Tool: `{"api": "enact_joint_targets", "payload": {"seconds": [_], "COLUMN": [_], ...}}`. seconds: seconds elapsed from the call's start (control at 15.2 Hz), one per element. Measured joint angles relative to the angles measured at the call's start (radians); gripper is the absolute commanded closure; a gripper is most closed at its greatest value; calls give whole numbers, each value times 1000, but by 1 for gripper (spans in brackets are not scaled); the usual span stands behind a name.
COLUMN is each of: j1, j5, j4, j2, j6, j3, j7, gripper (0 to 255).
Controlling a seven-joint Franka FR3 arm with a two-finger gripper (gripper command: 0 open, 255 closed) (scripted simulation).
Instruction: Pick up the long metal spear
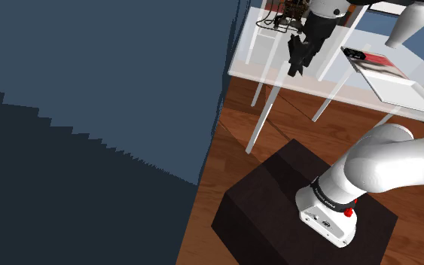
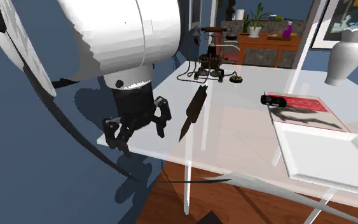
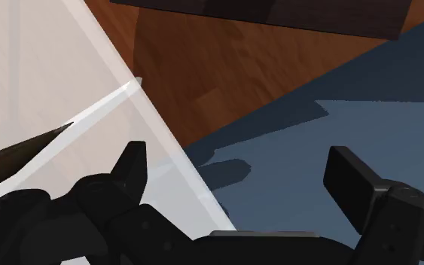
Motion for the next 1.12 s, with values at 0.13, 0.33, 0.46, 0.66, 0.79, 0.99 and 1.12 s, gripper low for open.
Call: {"api": "enact_joint_targets", "payload": {"seconds": [0.13, 0.33, 0.46, 0.66, 0.79, 0.99, 1.12], "j1": [-7, -42, -66, -103, -127, -160, -180], "j5": [0, -3, -2, -1, 2, 10, 18], "j4": [12, 62, 115, 197, 252, 336, 385], "j2": [19, 110, 179, 288, 358, 455, 512], "j6": [6, 45, 60, 84, 97, 108, 115], "j3": [-3, -21, -34, -62, -82, -115, -136], "j7": [9, 58, 95, 145, 177, 222, 254], "gripper": [0, 0, 0, 0, 0, 0, 0]}}
